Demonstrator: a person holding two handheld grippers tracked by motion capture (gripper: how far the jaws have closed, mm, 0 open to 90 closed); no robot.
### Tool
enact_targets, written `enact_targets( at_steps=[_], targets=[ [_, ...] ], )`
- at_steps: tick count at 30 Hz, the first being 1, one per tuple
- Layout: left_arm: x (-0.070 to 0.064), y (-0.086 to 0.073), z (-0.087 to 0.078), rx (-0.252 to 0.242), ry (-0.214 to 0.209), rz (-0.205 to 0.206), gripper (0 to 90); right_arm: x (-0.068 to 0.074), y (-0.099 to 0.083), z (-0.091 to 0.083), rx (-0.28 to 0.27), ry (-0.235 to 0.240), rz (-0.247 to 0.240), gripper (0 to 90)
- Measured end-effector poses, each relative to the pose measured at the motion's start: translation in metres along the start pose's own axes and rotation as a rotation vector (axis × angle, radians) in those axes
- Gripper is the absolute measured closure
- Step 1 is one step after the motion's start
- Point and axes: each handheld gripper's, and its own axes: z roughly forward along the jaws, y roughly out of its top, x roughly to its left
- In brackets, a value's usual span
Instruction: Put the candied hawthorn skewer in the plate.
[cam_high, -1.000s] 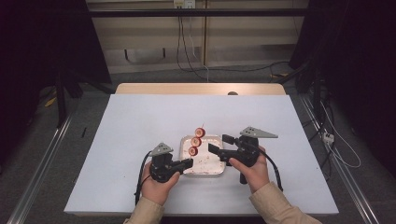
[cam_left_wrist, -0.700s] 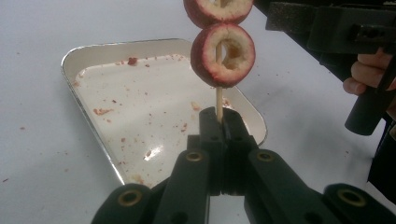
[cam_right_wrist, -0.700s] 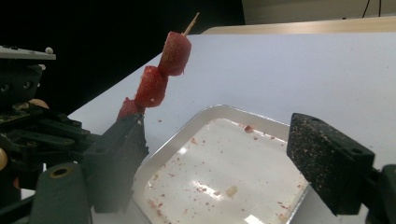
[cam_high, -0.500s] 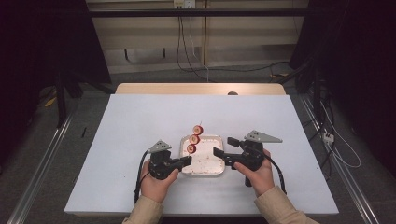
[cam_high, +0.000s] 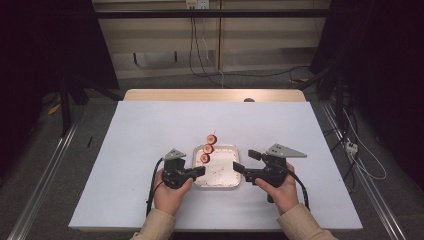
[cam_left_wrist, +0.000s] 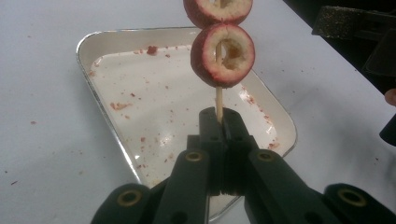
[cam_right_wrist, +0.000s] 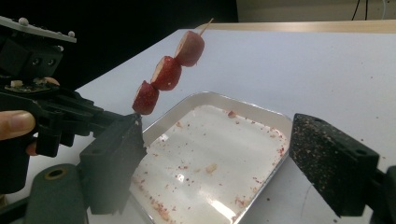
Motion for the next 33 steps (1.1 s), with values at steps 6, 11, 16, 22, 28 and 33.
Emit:
enact_targets(
  at_steps=[6,11,16,22,28,33],
  targets=[
    [0.001,0.0,0.001,0.017,0.02,-0.002,89.3,-0.002,-0.003,-0.002,0.008,-0.006,-0.012,17.2],
    [0.001,-0.001,0.005,0.031,0.035,-0.003,89.2,-0.003,-0.006,-0.004,0.015,-0.007,-0.024,17.0],
    [0.003,-0.001,0.009,0.068,0.052,0.007,89.1,-0.004,-0.008,-0.006,0.015,-0.01,-0.025,17.0],
    [0.001,-0.002,0.011,0.091,0.056,0.022,89.1,-0.003,-0.009,-0.007,0.013,-0.005,-0.027,17.0],
    [0.001,-0.002,0.013,0.098,0.066,0.023,89.0,-0.004,-0.009,-0.008,0.015,-0.007,-0.024,17.0],
    [0.0,-0.002,0.014,0.112,0.069,0.027,89.0,-0.006,-0.009,-0.009,0.012,-0.012,-0.025,17.0]
  ],
)
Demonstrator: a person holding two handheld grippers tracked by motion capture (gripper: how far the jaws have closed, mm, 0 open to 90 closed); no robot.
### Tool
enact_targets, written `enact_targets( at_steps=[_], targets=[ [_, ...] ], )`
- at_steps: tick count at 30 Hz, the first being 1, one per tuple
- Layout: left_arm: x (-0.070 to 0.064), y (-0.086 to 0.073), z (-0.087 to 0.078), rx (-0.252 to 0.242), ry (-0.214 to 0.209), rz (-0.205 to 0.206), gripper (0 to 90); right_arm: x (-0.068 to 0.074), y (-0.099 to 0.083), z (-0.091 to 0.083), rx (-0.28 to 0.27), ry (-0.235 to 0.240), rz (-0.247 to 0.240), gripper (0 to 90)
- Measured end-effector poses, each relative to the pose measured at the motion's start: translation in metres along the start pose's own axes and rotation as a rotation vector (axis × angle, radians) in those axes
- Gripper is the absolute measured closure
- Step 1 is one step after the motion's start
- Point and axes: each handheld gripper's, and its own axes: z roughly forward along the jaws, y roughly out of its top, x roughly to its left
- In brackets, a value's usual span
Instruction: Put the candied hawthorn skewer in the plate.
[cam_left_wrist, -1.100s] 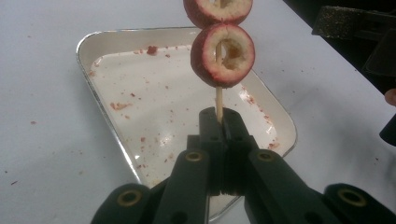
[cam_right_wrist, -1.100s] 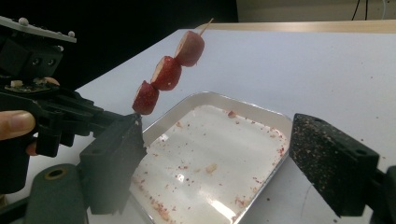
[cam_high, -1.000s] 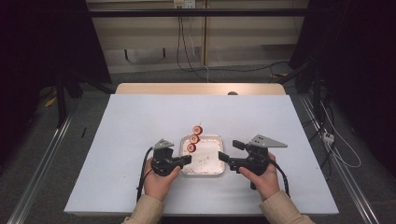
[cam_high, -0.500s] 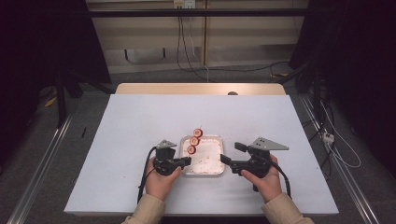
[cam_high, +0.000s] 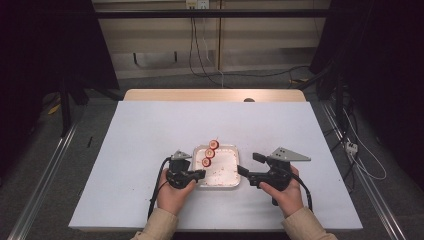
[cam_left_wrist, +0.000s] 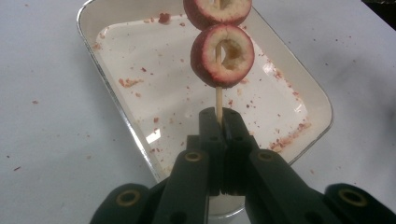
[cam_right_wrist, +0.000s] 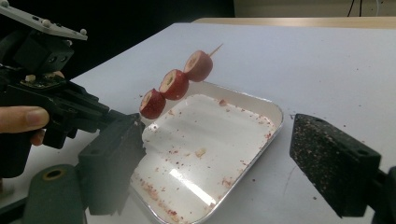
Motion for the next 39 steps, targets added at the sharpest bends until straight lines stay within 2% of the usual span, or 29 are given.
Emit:
enact_targets(
  at_steps=[5,8,22,27,35,39],
  targets=[
    [-0.0015,-0.0001,0.0014,0.004,0.005,0.005,88.9,0.0002,0.0005,-0.0009,-0.002,0.001,0.004,17.1],
    [-0.0017,0.0001,0.002,0.023,0.008,0.019,88.8,-0.0002,0.0008,-0.0011,-0.005,-0.001,0.004,17.2],
    [-0.0034,0.0003,0.0057,0.032,0.024,0.018,88.6,-0.0016,0.0002,-0.0014,0.001,-0.005,0.003,17.2],
    [-0.005,0.0007,0.006,0.038,0.034,0.031,88.5,-0.0013,-0.0008,-0.0005,0.005,0.0,0.006,17.2],
    [-0.0057,0.0009,0.0076,0.059,0.029,0.037,88.4,0.0003,-0.0019,0.0008,0.012,0.004,0.0,17.2],
    [-0.0058,0.0009,0.0071,0.053,0.036,0.035,88.3,0.0008,-0.0021,0.0009,0.014,0.005,-0.001,17.2]
  ],
)
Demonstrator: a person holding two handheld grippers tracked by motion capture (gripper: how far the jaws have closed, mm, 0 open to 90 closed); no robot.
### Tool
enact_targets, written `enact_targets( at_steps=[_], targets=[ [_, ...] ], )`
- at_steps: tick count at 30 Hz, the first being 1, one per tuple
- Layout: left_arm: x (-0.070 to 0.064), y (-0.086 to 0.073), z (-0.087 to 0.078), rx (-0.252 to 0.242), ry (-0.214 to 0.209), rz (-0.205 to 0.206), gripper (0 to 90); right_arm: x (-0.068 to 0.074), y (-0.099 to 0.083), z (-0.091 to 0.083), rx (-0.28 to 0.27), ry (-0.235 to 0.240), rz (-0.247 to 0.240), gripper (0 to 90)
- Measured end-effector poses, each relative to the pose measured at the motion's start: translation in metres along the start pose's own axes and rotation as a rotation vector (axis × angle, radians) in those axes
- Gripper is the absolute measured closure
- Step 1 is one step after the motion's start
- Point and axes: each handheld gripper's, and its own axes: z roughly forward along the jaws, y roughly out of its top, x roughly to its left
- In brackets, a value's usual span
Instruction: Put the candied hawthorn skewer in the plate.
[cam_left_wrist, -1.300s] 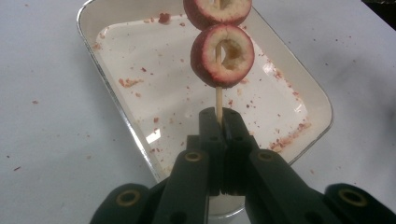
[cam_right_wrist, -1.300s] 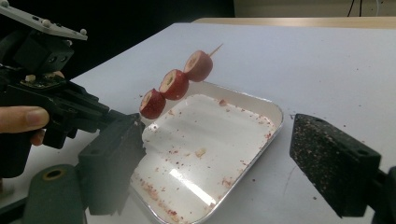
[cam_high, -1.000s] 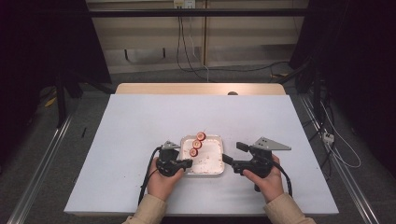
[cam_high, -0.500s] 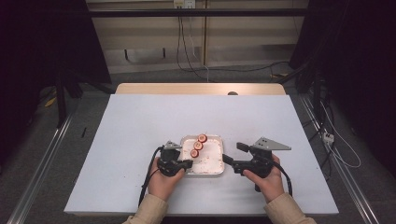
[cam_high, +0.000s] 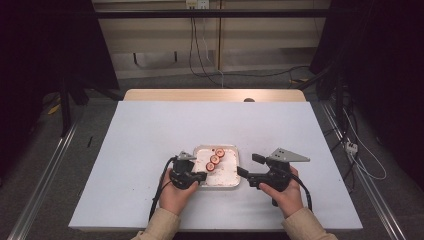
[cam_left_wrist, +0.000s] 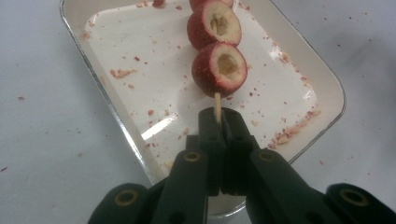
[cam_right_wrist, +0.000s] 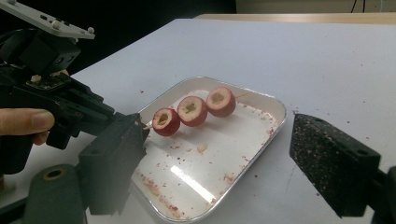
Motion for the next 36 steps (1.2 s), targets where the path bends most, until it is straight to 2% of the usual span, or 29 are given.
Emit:
enact_targets(
  at_steps=[13,22,36],
  targets=[
    [-0.0004,0.0003,-0.0006,0.008,-0.001,0.004,87.9,0.0015,-0.0031,0.0013,0.005,-0.003,-0.017,17.2],
    [-0.0014,0.0003,-0.0009,-0.013,0.005,0.001,86.4,0.0019,-0.0034,0.0009,0.003,-0.001,-0.017,17.2],
    [-0.0019,0.0006,-0.0024,-0.016,0.005,0.011,83.8,0.0018,-0.004,0.0001,0.001,-0.003,-0.023,17.2]
  ],
)
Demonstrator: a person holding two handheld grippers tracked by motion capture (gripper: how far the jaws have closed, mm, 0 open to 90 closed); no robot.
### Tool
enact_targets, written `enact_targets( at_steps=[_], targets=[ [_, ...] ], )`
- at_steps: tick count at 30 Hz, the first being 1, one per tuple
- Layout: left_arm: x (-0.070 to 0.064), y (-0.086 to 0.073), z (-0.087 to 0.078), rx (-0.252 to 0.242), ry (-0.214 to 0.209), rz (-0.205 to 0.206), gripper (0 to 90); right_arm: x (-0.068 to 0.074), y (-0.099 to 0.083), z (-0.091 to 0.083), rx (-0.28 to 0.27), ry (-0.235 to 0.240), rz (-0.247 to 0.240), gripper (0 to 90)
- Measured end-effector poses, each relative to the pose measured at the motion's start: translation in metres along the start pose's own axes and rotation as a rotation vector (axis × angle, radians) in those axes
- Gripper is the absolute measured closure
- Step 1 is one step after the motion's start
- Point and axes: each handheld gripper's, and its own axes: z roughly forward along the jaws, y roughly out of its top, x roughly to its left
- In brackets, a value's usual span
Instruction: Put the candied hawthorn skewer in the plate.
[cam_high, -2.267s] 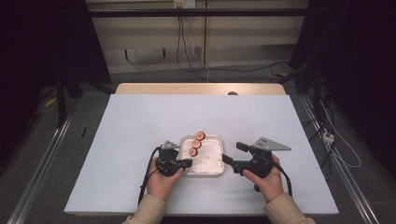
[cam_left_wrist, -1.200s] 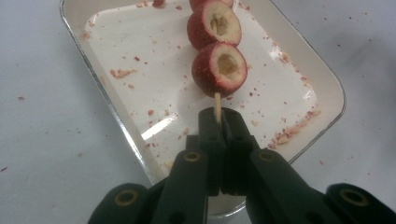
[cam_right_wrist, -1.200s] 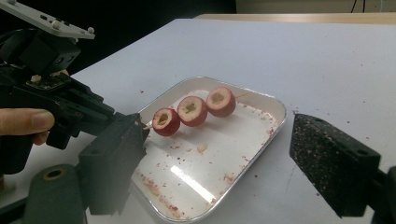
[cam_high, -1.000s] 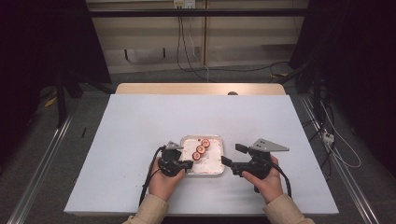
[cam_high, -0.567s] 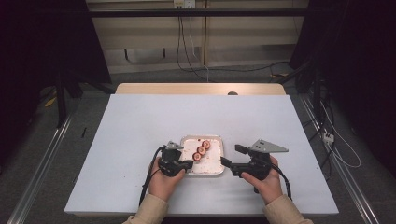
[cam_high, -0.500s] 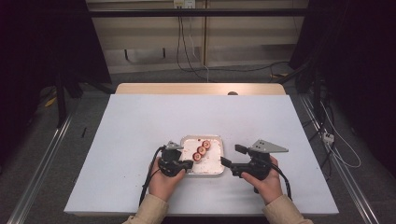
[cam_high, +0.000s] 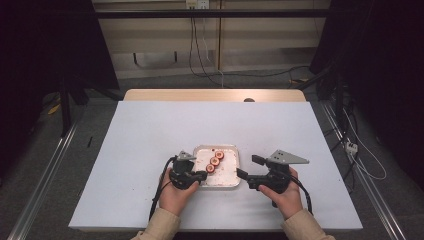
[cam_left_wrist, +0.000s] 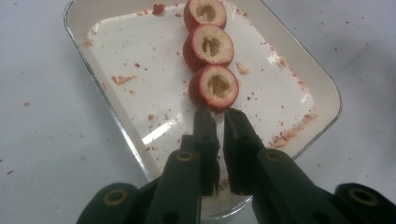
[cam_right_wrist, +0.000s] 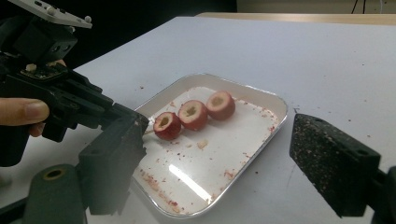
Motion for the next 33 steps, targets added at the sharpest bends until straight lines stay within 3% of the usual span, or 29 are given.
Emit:
enact_targets(
  at_steps=[16,33],
  targets=[
    [-0.0002,0.0006,-0.0025,-0.019,-0.007,0.002,80.2,0.0003,-0.0007,-0.0008,0.003,-0.001,-0.009,17.2],
    [-0.0027,0.0049,-0.0086,-0.022,-0.044,0.037,59.6,0.0002,-0.0004,-0.0032,-0.001,-0.001,-0.02,17.1]
  ],
)
